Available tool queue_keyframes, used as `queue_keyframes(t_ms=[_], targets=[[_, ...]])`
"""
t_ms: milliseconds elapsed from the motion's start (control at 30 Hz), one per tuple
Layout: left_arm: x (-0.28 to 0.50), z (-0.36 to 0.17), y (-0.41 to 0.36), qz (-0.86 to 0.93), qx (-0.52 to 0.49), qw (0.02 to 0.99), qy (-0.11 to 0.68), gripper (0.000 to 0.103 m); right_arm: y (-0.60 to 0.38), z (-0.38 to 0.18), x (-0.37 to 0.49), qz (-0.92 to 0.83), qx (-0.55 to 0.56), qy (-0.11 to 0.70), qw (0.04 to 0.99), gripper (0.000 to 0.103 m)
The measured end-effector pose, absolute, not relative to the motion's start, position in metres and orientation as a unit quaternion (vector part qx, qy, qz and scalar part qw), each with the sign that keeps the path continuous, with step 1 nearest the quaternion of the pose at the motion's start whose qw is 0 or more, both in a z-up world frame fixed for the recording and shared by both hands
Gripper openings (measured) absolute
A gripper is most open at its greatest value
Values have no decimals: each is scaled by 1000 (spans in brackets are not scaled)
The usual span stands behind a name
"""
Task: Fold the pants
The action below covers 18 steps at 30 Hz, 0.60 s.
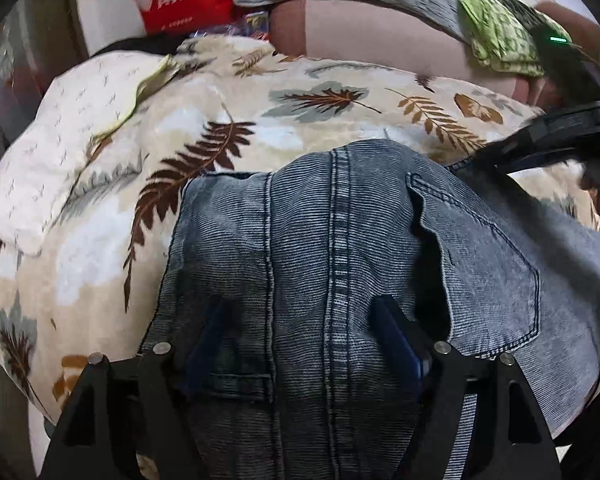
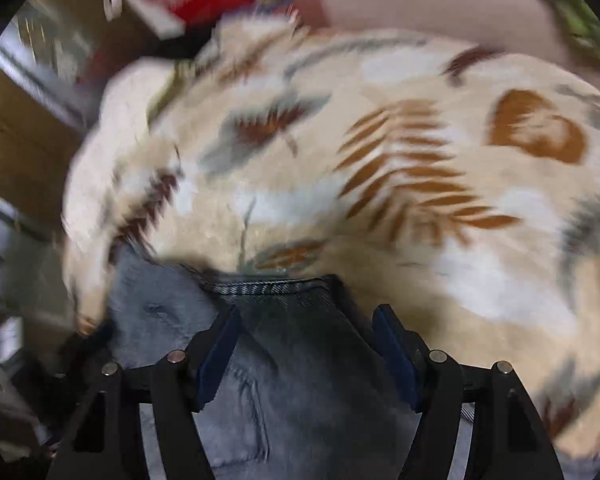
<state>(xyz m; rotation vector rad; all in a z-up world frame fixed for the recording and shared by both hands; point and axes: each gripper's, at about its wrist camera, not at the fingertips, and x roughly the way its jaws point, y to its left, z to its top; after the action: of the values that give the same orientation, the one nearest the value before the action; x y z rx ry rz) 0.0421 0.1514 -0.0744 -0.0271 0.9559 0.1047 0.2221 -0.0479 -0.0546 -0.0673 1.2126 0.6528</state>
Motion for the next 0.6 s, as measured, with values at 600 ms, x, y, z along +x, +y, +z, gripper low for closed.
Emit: queue_keyframes(t_ms=[600], targets=[[39, -77, 151, 63, -5, 896, 440, 87, -99, -27, 187, 210, 17, 471, 856, 13]])
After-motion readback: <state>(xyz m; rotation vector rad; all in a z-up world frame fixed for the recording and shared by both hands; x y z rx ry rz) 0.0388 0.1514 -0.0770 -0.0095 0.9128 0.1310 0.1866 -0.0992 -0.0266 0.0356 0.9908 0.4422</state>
